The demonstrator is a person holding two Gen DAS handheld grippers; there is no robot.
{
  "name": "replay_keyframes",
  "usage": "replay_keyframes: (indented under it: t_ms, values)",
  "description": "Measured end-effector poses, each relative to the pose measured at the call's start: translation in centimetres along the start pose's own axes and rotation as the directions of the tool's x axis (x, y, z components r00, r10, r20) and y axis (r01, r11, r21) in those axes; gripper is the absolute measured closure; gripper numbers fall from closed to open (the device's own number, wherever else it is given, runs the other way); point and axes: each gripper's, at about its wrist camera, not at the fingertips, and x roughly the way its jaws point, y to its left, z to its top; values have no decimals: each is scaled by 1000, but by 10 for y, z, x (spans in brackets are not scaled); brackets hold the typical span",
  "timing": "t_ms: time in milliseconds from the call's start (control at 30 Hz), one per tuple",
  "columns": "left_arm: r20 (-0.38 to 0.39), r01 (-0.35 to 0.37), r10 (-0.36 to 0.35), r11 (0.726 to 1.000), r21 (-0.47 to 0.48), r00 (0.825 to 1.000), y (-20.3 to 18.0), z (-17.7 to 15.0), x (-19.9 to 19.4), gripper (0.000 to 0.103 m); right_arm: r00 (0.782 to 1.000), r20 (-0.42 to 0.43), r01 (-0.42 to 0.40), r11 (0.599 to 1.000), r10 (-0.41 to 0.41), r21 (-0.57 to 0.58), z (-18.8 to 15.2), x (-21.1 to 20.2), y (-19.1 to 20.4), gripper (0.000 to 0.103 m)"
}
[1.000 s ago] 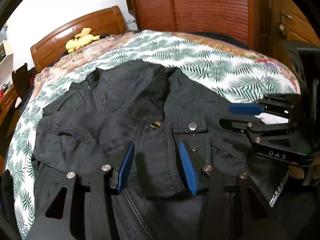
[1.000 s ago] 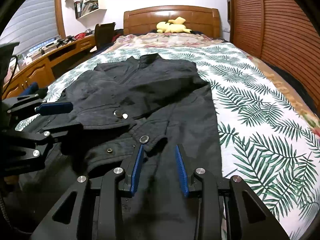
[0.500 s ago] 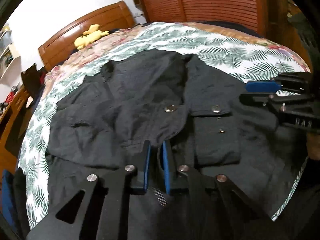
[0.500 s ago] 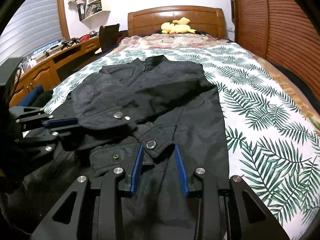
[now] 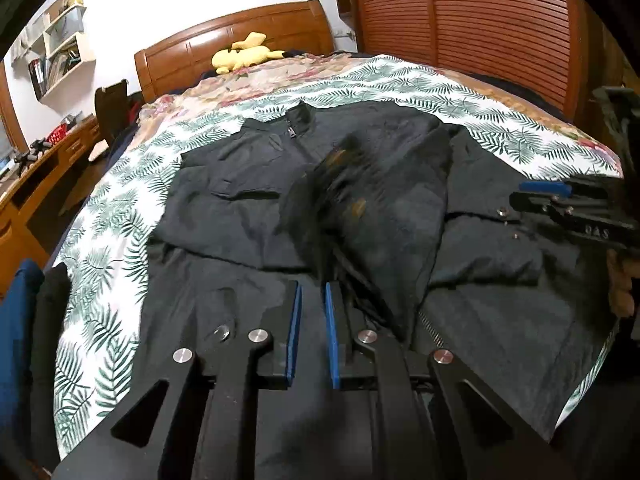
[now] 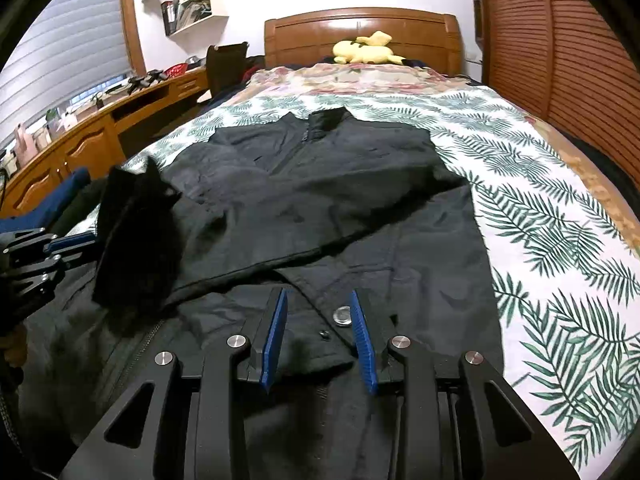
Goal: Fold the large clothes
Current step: 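Fold the held side panel over the jacket front, open the left tool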
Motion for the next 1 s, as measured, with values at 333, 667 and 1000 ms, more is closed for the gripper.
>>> replay_keyframes:
  t_ms: [333, 667, 1000]
  values:
    - [54, 24, -18, 995, -101, 998, 37, -32, -28, 31, 1000, -19, 1, 1000, -1, -23, 0, 13, 7, 69]
    - [24, -1, 6, 975, -222, 1000, 89, -81, -42, 22, 1000, -22, -16, 998, 15, -56, -1, 12, 14, 69]
    - [31, -19, 29, 956, -293, 999, 128, -108, -52, 22, 999, -28, -26, 997, 24, -78, -8, 12, 24, 69]
